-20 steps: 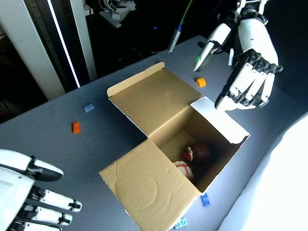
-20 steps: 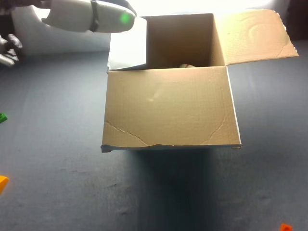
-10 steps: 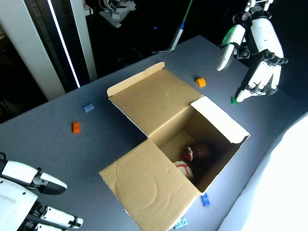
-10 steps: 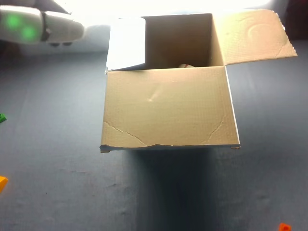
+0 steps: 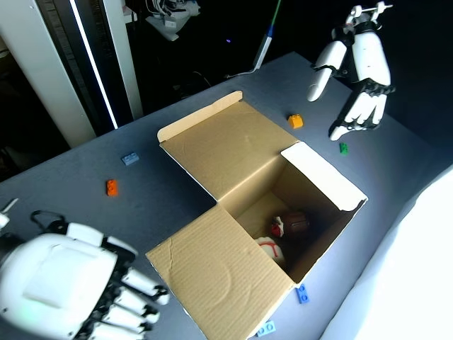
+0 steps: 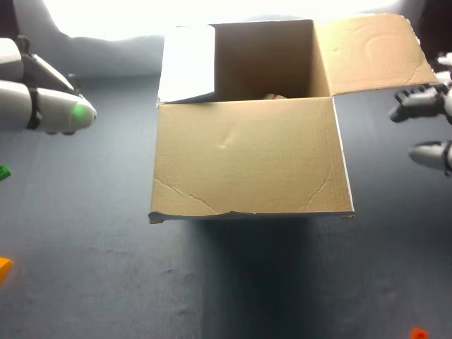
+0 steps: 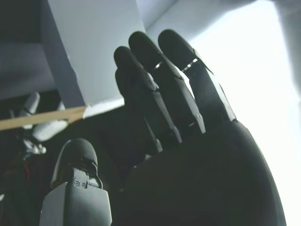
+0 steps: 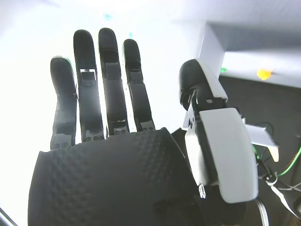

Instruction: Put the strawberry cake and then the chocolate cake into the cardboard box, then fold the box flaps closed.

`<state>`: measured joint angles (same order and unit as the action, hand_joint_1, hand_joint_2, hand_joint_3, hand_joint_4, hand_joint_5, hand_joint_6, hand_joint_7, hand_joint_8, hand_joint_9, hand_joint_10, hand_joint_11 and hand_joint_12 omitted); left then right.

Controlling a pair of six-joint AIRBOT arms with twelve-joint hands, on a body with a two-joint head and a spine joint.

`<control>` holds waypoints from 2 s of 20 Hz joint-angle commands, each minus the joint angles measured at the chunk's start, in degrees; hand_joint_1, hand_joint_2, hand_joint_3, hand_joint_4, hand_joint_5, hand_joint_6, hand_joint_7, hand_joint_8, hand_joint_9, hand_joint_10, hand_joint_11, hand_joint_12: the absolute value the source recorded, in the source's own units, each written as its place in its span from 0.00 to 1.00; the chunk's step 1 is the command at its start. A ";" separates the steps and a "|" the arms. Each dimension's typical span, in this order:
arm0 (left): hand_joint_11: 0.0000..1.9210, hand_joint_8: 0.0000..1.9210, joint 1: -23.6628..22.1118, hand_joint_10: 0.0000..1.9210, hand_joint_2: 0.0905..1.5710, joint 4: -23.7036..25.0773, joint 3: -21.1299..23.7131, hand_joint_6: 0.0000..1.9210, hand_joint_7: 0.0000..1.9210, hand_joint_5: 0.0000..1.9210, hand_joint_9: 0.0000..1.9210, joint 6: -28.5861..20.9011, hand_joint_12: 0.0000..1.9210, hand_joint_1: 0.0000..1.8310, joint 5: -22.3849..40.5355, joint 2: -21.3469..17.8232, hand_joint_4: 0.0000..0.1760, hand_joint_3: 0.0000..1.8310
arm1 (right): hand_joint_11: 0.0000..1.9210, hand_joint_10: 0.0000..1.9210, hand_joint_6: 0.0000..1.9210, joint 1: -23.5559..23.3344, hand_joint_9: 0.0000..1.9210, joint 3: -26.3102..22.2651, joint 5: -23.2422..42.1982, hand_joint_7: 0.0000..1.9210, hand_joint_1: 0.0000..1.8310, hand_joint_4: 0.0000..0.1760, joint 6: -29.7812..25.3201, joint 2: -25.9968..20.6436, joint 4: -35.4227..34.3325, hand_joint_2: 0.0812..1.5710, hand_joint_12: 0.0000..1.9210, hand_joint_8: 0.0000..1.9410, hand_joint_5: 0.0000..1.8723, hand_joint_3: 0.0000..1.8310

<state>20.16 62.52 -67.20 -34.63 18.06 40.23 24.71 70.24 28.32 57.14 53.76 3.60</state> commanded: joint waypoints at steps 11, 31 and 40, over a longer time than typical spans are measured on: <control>0.20 0.00 7.79 0.25 0.72 -13.62 6.64 0.00 0.51 0.43 0.41 -0.47 0.68 0.06 2.82 -2.30 0.00 0.00 | 0.04 0.49 0.16 -13.42 0.22 4.30 0.95 0.35 0.10 0.00 -1.91 2.76 7.22 0.85 0.94 0.00 0.22 0.00; 0.20 0.00 8.87 0.34 0.72 -19.13 10.57 0.00 0.51 0.42 0.38 -0.47 0.72 0.07 2.59 -2.69 0.00 0.00 | 0.04 0.49 0.18 -26.35 0.20 1.70 -10.35 0.33 0.13 0.00 -6.78 8.64 11.30 0.85 0.94 0.00 0.21 0.00; 0.23 0.00 8.54 0.33 0.72 -20.22 12.87 0.00 0.51 0.43 0.40 -0.48 0.68 0.08 2.66 -3.48 0.00 0.00 | 0.03 0.50 0.18 -24.87 0.19 1.23 -11.05 0.33 0.13 0.00 -6.66 9.34 11.40 0.85 0.94 0.00 0.22 0.00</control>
<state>29.45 44.07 -54.33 -34.63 17.19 37.58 0.21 71.57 11.31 50.65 63.81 15.31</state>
